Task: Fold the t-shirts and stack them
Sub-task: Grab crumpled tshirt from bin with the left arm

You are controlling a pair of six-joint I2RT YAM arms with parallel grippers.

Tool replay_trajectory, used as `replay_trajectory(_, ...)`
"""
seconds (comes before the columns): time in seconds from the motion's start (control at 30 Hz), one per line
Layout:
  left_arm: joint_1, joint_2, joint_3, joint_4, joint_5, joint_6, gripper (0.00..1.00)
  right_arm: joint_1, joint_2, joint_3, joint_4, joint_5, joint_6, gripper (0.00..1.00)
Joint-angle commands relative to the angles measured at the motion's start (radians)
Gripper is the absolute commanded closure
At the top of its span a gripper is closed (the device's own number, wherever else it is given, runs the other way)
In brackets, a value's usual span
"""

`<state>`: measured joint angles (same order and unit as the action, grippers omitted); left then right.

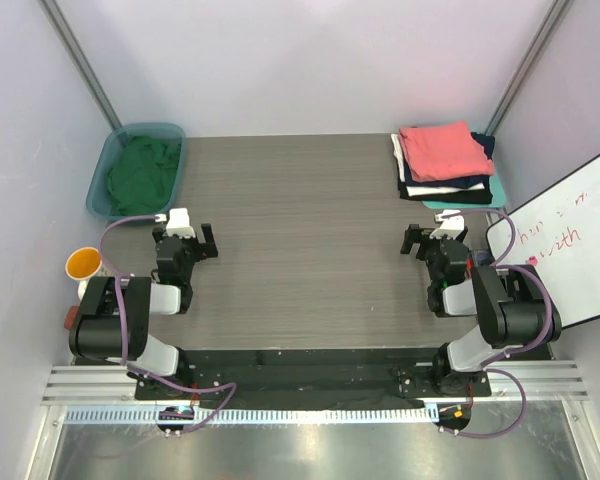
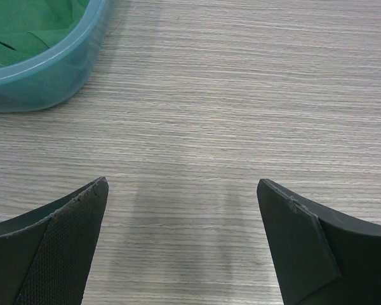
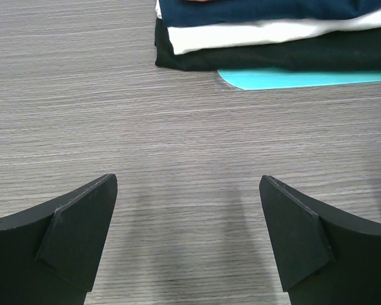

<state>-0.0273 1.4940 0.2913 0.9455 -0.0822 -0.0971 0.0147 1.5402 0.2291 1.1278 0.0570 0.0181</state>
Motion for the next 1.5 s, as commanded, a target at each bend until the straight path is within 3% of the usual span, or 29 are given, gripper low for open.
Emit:
replay_trajectory(0.0, 0.003, -0.003, 0.02, 0.062, 0.004, 0.01, 0.0, -0.001, -0.006, 0.003, 0.058, 0.003, 0.013, 0.0)
replay_trajectory(0.23, 0.0, 0.017, 0.009, 0.119, -0.004, 0.011, 0.0, -0.001, -0.002, 0.001, 0.07, 0.001, 0.013, 0.0)
replay_trajectory(0.37, -0.005, -0.044, 0.011, 0.049, 0.005, 0.022, 0.0, -0.002, -0.02, -0.002, 0.038, -0.022, 0.0, 0.0)
replay_trajectory(0.4, -0.005, -0.143, 0.061, -0.061, 0.039, 0.037, 0.0, -0.002, -0.081, 0.025, -0.023, -0.04, -0.007, 0.0)
replay_trajectory(0.43, -0.005, -0.197, 0.104, -0.285, 0.076, 0.055, 0.0, -0.002, -0.116, 0.045, -0.092, -0.087, -0.012, 0.0)
replay_trajectory(0.5, -0.005, -0.311, 0.262, -0.509, 0.203, 0.127, 0.0, -0.002, -0.222, 0.14, -0.318, -0.172, -0.064, 0.0)
replay_trajectory(0.53, -0.005, -0.334, 0.322, -0.724, 0.223, 0.208, 0.0, -0.001, -0.247, 0.197, -0.436, -0.213, -0.101, 0.0)
replay_trajectory(0.57, -0.005, -0.348, 0.454, -0.831, 0.24, 0.236, 0.0, -0.001, -0.258, 0.261, -0.671, -0.254, -0.142, 0.0)
replay_trajectory(0.6, -0.005, -0.354, 0.527, -0.938, 0.257, 0.293, 0.0, -0.001, -0.261, 0.4, -0.791, -0.287, -0.199, 0.0)
replay_trajectory(0.67, -0.003, -0.312, 0.721, -1.225, 0.269, 0.463, 0.0, -0.002, -0.221, 0.54, -1.103, -0.28, -0.24, 0.0)
replay_trajectory(0.8, 0.019, -0.141, 0.991, -1.525, 0.167, 0.583, 0.03, -0.002, -0.092, 0.919, -1.524, -0.25, -0.325, 0.0)
replay_trajectory(0.87, 0.024, -0.001, 1.128, -1.626, 0.093, 0.634, 0.0, -0.001, -0.022, 1.016, -1.696, -0.289, -0.404, 0.0)
replay_trajectory(0.93, 0.07, 0.105, 1.221, -1.721, -0.002, 0.652, 0.0, -0.002, 0.011, 1.111, -1.752, -0.287, -0.435, 0.0)
replay_trajectory(1.17, 0.204, 0.506, 1.676, -1.873, -0.044, 0.6, 0.01, -0.002, 0.026, 1.173, -1.757, -0.272, -0.494, 0.0)
replay_trajectory(1.47, 0.227, 0.687, 1.735, -1.798, -0.065, 0.59, 0.0, -0.002, -0.002, 1.199, -1.772, -0.266, -0.512, 0.0)
